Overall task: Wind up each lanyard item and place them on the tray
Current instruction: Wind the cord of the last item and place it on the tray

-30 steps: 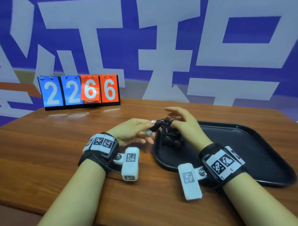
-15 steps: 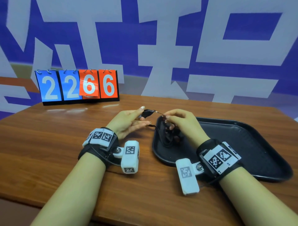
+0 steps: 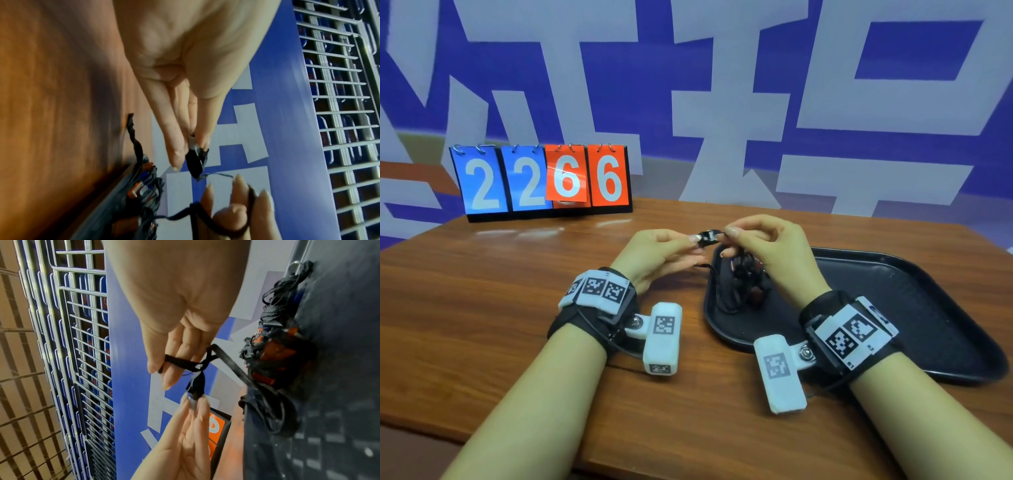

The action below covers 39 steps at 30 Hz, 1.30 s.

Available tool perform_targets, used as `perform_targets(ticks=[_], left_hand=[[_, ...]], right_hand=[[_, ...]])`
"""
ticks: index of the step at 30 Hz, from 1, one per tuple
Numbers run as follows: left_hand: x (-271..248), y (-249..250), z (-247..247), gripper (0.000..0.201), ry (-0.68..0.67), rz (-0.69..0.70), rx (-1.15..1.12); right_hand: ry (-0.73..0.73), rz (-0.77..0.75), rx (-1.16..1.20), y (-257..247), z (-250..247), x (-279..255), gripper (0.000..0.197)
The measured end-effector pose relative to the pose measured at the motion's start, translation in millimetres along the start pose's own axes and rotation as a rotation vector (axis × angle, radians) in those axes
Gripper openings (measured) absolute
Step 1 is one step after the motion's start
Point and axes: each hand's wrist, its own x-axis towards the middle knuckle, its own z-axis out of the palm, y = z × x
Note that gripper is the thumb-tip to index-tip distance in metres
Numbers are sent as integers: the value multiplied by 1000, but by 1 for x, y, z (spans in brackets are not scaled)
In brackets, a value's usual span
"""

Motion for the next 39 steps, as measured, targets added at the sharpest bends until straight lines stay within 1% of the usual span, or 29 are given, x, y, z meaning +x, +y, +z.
perform_targets(ticks=[2,5,7,10,13,16,18,21,25,30,34,37,39], left_hand=[[-3,0,5,12,-33,8,68],[-6,1,9,13,-78,12,89],[-7,2,11,13,-76,31,89],[-9,2,12,14,-64,80,128],[-10,2,13,18,-66,110,184],[-11,2,14,19,-73,127,209],[-11,2,15,19,-74,138,219],[-12,3,15,19,-87,135,225],[-14,5,16,28,-131,100,213],[-14,4,10,22,-197,86,270],[-15,8,6,21,-275,93,342],[-20,11,6,17,-326,94,284],[-21,12,8,14,-355,98,206]], right_hand=[[-14,10,-13,1,3,-1,15],[-9,-12,-106,2,4,-1,11],[-30,-12,-138,3,3,0,8],[-84,-2,-209,5,1,1,13],[-43,17,-219,6,0,2,11],[-23,-33,-299,10,-3,4,5],[-11,-32,-335,12,-4,6,5],[-46,7,-279,11,-3,4,7],[-72,15,-259,9,-4,1,12],[-114,11,-273,3,-1,-2,11],[-139,60,-247,0,-1,-3,13],[-124,103,-220,-1,0,-3,14],[-107,139,-118,0,1,-2,10]])
